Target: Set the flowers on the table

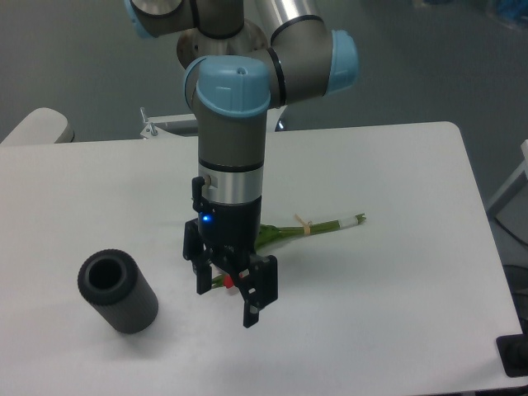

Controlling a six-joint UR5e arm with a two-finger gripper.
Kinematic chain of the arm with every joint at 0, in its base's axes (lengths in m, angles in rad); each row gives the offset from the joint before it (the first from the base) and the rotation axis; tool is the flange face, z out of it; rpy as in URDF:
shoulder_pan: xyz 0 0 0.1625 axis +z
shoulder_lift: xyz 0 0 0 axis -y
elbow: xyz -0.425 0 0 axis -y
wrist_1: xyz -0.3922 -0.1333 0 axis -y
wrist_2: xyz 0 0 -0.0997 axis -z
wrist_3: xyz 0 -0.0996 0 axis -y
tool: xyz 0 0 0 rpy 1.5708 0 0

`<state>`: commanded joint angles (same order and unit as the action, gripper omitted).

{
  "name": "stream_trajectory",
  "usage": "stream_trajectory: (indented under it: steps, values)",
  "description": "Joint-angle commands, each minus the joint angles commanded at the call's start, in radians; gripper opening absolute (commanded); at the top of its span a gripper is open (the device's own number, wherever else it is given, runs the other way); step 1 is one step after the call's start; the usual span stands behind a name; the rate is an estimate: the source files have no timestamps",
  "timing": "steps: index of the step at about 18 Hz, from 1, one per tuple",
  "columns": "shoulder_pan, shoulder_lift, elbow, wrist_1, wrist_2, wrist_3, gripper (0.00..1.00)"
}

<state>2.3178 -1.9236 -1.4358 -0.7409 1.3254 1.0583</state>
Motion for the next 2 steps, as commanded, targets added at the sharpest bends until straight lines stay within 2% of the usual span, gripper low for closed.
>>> stream_trajectory:
  steps: [2]
  values:
    - [0.005, 0.003, -0.003, 0.000, 0.000, 0.015, 1.00]
